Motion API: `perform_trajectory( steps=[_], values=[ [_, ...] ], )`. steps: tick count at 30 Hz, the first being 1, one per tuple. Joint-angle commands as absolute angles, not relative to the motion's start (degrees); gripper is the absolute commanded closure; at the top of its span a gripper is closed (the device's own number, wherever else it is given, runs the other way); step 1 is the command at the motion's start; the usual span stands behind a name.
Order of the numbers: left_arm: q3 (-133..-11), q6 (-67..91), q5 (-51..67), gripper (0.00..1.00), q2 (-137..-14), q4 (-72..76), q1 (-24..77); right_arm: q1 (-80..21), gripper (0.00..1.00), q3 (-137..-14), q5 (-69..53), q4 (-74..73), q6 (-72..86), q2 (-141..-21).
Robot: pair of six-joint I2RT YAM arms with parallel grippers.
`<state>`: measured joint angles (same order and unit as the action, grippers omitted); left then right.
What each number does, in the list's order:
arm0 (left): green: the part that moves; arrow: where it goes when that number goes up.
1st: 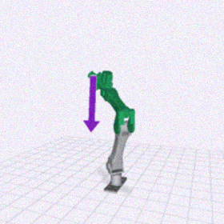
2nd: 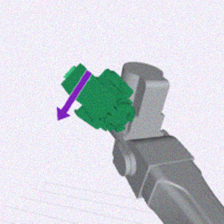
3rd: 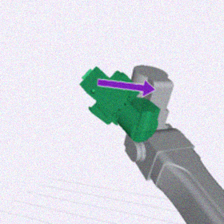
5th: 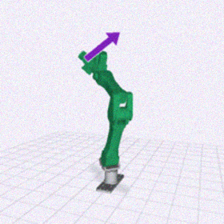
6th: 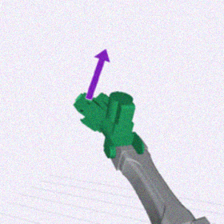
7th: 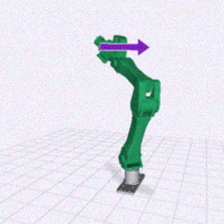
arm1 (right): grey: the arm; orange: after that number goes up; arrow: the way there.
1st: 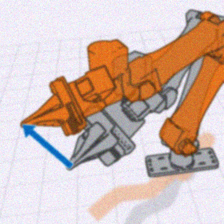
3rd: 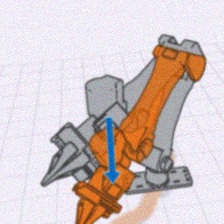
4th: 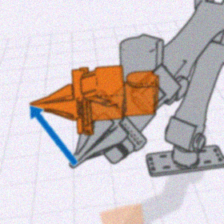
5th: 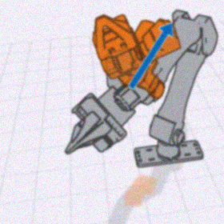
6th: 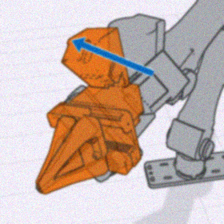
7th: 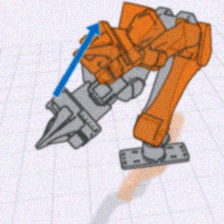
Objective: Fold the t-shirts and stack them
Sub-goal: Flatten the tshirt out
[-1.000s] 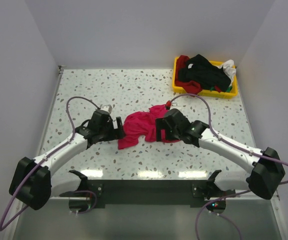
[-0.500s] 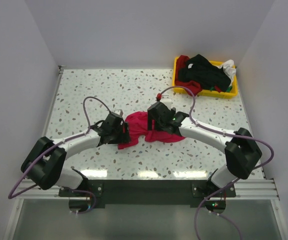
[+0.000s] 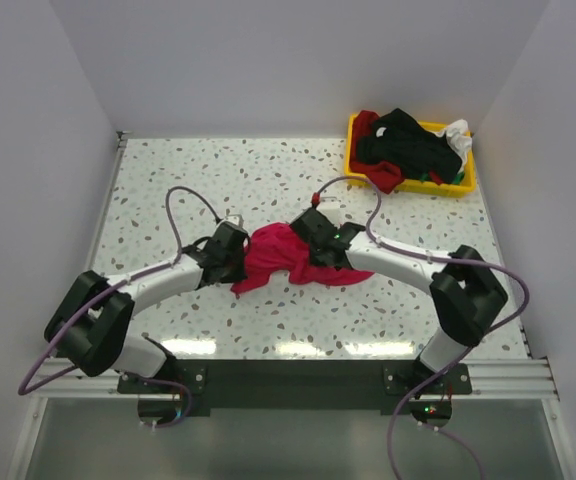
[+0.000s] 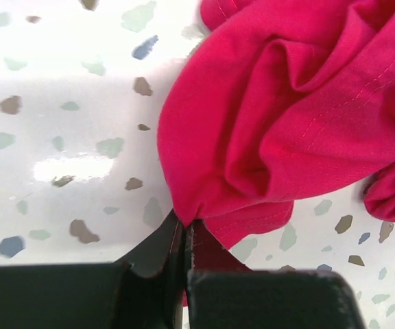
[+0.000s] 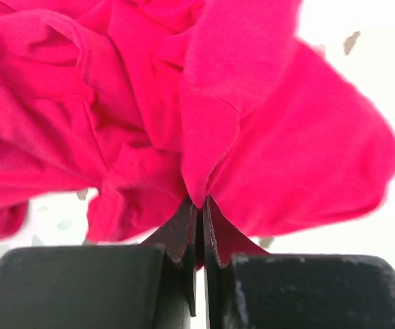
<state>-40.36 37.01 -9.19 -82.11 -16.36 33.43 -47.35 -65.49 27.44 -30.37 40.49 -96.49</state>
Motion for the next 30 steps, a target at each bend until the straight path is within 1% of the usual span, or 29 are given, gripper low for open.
perform_trajectory(
  steps=[1, 6, 7, 10, 13, 17, 20, 24, 28, 30],
  values=[
    [-43.0, 38.8, -16.2, 1.00, -76.4, -20.1, 33.6, -47.5, 1.00, -64.9, 32.6, -33.0, 40.5, -85.9],
    [-48.5, 38.9, -21.8, 1.00, -69.1, -24.3, 33.6, -47.4, 1.00, -64.6, 36.6, -37.0, 36.0, -72.8],
    [-51.1, 38.7, -23.6, 1.00, -66.3, -25.0, 33.6, -47.4, 1.00, -64.9, 38.6, -37.7, 35.5, -68.2],
    [-56.9, 37.4, -27.1, 1.00, -60.3, -26.1, 33.5, -47.4, 1.00, -67.2, 42.4, -40.0, 32.6, -60.2],
    [-62.9, 35.0, -28.8, 1.00, -55.1, -25.1, 33.6, -47.3, 1.00, -71.1, 43.5, -40.4, 29.0, -53.4],
    [-71.4, 33.1, -33.2, 1.00, -51.6, -27.0, 33.6, -47.4, 1.00, -77.5, 43.9, -39.9, 25.4, -47.0],
    [-75.9, 32.1, -35.5, 1.00, -48.9, -27.9, 33.5, -47.3, 1.00, -80.3, 42.2, -38.7, 23.2, -42.5],
    [-79.9, 31.9, -37.0, 1.00, -45.5, -27.6, 33.5, -47.4, 1.00, -83.5, 35.1, -37.6, 21.4, -39.6],
    [-82.4, 30.4, -32.5, 1.00, -44.1, -26.8, 33.5, -47.4, 1.00, -87.1, 28.4, -39.2, 22.3, -38.9],
    [-82.6, 30.3, -32.1, 1.00, -43.0, -26.4, 33.5, -47.3, 1.00, -87.3, 26.7, -39.9, 23.9, -38.3]
  ],
)
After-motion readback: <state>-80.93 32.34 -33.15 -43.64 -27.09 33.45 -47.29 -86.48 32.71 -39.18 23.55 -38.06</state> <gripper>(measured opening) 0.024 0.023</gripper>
